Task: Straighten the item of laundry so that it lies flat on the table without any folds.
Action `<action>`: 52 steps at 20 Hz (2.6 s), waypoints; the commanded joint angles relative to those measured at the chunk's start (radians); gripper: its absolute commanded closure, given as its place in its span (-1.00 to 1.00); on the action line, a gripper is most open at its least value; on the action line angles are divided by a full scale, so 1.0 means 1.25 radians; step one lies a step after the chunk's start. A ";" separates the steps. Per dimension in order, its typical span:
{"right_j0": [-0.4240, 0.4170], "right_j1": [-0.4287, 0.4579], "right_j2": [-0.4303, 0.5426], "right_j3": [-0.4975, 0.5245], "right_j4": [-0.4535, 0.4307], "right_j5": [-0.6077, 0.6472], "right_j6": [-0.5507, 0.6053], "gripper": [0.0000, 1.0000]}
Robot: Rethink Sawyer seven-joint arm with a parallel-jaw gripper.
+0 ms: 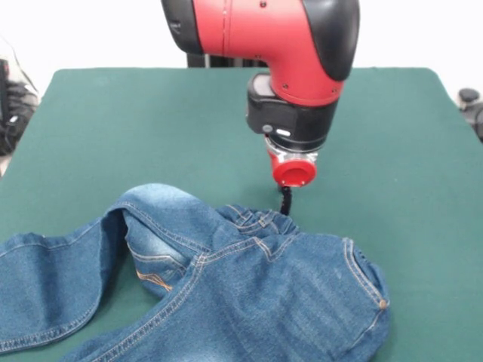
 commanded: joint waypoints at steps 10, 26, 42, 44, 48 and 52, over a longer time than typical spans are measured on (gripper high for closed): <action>0.010 0.005 0.091 -0.029 -0.020 0.026 0.114 -1.00; 0.036 -0.009 0.060 -0.043 -0.007 0.094 0.141 -1.00; 0.050 -0.023 0.028 -0.053 -0.007 0.156 0.174 -1.00; 0.047 -0.023 0.033 -0.057 -0.007 0.157 0.170 -1.00; 0.035 -0.050 0.065 -0.047 -0.005 0.169 0.131 -1.00; 0.036 -0.061 0.073 -0.052 0.002 0.189 0.130 -1.00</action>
